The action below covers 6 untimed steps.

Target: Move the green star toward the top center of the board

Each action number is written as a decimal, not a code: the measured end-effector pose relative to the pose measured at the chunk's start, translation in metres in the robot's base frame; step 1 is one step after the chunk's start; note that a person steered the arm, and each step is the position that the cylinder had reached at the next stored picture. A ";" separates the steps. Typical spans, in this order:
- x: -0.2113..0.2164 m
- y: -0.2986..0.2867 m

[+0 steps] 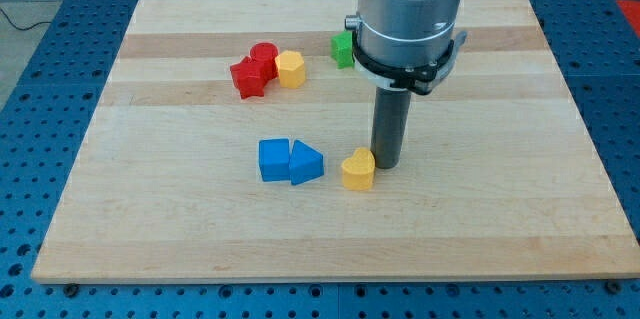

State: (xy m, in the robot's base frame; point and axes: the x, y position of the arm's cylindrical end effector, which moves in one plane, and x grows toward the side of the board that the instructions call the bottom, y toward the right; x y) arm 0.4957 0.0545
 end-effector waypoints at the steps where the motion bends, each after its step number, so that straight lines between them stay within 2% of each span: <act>1: 0.000 -0.002; 2: -0.017 -0.002; 5: -0.165 -0.031; 6: -0.181 -0.065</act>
